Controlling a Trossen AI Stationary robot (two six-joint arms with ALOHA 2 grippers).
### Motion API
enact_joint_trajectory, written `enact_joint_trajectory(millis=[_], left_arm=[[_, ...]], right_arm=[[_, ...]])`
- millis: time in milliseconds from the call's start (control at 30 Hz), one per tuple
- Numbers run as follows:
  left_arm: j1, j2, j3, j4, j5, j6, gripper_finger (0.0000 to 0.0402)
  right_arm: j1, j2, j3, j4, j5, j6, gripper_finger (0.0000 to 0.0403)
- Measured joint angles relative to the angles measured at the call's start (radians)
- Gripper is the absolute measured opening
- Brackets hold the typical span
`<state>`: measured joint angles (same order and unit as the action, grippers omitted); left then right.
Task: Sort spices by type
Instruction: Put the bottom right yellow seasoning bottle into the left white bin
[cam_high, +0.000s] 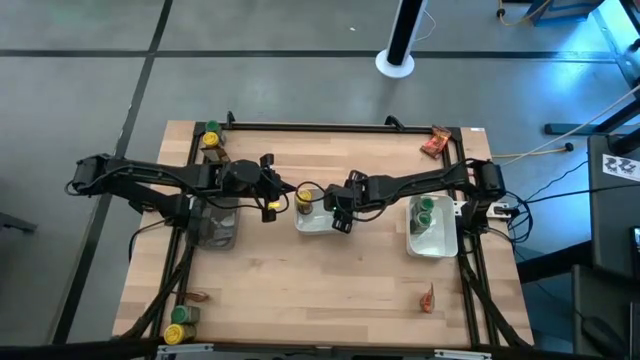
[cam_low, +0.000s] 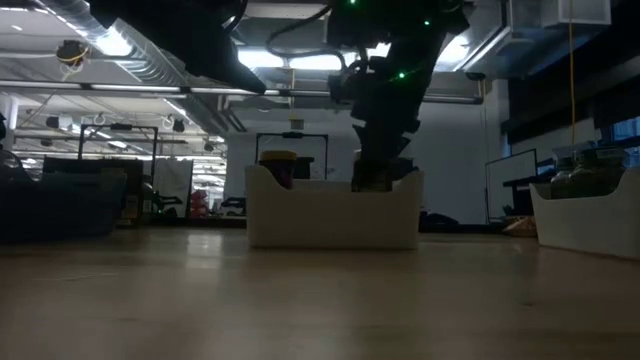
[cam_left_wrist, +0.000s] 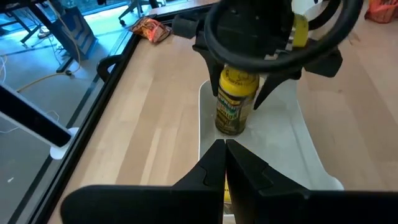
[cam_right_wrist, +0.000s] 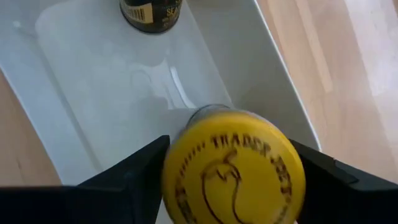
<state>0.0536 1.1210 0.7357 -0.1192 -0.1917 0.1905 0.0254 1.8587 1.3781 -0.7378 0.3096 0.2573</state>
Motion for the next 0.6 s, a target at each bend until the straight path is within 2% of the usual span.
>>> enact_joint_trajectory(millis=[467,600], left_arm=[[0.0,0.0,-0.007,0.001,0.0,0.0,0.0004],[0.0,0.0,-0.007,0.001,0.0,0.0,0.0004]], right_arm=[[0.0,-0.003,0.004,0.001,0.031,-0.004,0.034],[0.0,-0.003,0.05,-0.058,0.031,-0.025,0.0351]])
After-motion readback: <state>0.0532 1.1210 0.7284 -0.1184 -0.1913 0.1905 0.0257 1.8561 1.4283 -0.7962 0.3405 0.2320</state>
